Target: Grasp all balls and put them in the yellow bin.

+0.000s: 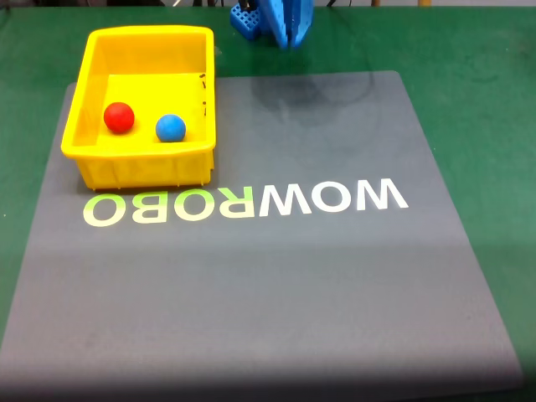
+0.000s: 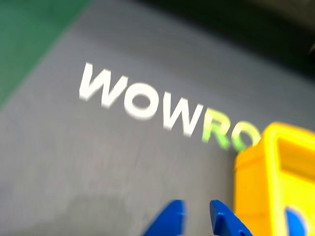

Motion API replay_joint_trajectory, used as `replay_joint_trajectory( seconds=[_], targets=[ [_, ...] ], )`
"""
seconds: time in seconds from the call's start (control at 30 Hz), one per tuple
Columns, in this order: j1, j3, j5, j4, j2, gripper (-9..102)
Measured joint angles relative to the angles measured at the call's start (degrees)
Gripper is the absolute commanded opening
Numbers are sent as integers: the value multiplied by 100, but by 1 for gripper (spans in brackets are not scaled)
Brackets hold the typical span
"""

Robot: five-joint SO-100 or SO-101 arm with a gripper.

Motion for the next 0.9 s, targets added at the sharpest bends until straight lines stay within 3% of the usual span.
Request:
replay_joint_trajectory(
  seconds=[0.23,0.9],
  targets=[
    [0,1169,18,562,826,0],
    [466,1670,281,2742,1327,0]
  ],
)
